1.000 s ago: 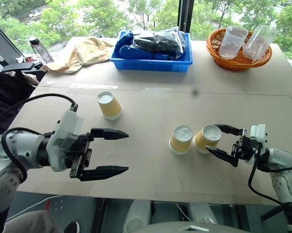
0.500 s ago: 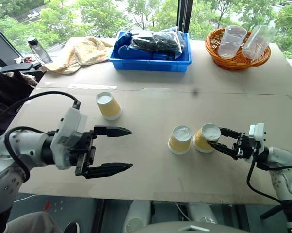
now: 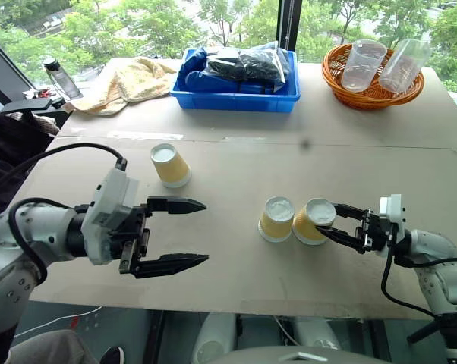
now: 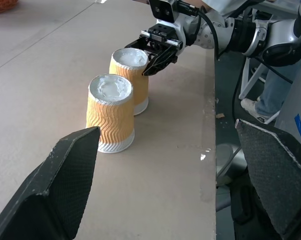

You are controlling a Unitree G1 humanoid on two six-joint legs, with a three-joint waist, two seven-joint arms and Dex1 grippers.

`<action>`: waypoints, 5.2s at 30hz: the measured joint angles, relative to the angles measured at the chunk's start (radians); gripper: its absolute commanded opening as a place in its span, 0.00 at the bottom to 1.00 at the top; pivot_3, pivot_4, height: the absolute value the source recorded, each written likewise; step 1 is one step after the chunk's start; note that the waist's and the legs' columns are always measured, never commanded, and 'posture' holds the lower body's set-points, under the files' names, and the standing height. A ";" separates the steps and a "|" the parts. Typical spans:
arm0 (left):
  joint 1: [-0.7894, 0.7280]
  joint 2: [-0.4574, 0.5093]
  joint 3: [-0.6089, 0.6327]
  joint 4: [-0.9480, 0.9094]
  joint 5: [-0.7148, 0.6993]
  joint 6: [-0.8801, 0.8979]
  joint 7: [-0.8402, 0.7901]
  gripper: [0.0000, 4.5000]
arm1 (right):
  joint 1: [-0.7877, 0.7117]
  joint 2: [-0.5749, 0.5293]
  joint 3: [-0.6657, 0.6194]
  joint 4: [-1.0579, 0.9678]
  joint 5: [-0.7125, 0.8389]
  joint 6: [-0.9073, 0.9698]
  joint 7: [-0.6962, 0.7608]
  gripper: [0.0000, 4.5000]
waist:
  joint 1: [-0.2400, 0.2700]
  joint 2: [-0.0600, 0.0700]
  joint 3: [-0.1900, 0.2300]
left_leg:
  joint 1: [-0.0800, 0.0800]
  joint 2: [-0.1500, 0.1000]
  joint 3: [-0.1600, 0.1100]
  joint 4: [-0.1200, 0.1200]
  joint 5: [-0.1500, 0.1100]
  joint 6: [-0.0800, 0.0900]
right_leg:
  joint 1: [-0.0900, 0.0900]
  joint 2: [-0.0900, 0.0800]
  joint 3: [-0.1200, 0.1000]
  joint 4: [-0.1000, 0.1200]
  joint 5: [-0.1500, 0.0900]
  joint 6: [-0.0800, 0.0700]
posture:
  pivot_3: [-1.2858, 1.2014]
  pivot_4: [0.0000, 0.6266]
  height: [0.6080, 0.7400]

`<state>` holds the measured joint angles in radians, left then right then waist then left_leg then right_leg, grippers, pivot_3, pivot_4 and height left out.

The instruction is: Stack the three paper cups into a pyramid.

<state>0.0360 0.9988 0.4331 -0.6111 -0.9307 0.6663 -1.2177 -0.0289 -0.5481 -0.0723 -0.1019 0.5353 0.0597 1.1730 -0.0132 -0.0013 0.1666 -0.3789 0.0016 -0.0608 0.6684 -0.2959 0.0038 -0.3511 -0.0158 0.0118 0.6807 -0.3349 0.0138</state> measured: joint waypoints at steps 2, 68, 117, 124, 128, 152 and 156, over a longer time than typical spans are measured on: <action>0.000 0.000 0.000 0.000 0.004 -0.003 0.001 1.00 | -0.001 0.000 0.000 0.002 0.000 0.003 0.000 0.45 | 0.000 0.000 0.000 | 0.000 0.000 0.000 0.000 0.000 0.000 | 0.000 0.000 0.000 0.000 0.000 0.000 | 0.52 0.24 1.00; -0.315 -0.633 -0.247 0.632 0.773 -0.531 0.953 1.00 | -0.116 -0.182 -0.202 -0.231 0.312 0.396 -0.111 0.98 | 0.025 -0.003 0.000 | -0.002 0.000 0.001 0.002 0.000 -0.001 | -0.001 0.000 0.000 0.002 0.001 0.001 | 0.52 0.24 1.00; -0.765 -0.571 -0.679 0.404 0.361 -0.105 0.150 0.74 | 0.262 -0.153 -0.569 -0.259 0.395 0.303 0.034 1.00 | 0.023 -0.003 0.000 | -0.001 0.000 0.004 0.005 0.001 -0.001 | -0.001 0.002 0.003 0.007 0.000 0.001 | 0.52 0.24 1.00; -0.764 -0.575 -0.719 0.404 0.380 -0.106 0.117 0.74 | 0.303 -0.139 -0.573 -0.296 0.425 0.304 0.023 1.00 | 0.025 -0.003 0.000 | -0.001 0.000 0.004 0.006 0.000 -0.001 | -0.001 0.002 0.003 0.007 0.000 0.001 | 0.52 0.24 1.00; -0.760 -0.571 -0.743 0.399 0.406 -0.110 0.108 0.74 | 0.307 -0.139 -0.573 -0.298 0.439 0.304 0.025 1.00 | 0.025 -0.003 0.000 | -0.001 0.000 0.004 0.006 0.000 -0.001 | -0.001 0.002 0.003 0.007 0.000 0.001 | 0.52 0.24 1.00; -0.744 -0.607 -0.738 0.405 0.479 -0.168 0.130 0.98 | 0.295 -0.133 -0.566 -0.304 0.434 0.284 0.018 1.00 | 0.024 -0.003 0.000 | -0.001 0.000 0.004 0.006 0.000 0.000 | -0.001 0.002 0.003 0.008 0.000 0.001 | 0.52 0.24 1.00; -0.734 -0.578 -0.707 0.358 0.443 -0.129 0.130 0.98 | 0.289 -0.133 -0.555 -0.304 0.426 0.283 0.019 1.00 | 0.025 -0.003 0.000 | -0.001 0.000 0.003 0.006 0.000 -0.001 | -0.001 0.002 0.003 0.008 0.000 0.001 | 0.52 0.24 1.00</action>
<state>-0.6977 0.4205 -0.2742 -0.2531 -0.4874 0.5369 -1.0876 0.2601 -0.6808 -0.6271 -0.4059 0.9611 0.3432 1.1922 0.0121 -0.0043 0.1665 -0.3799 0.0016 -0.0574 0.6745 -0.2954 0.0033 -0.3521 -0.0143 0.0146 0.6885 -0.3344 0.0145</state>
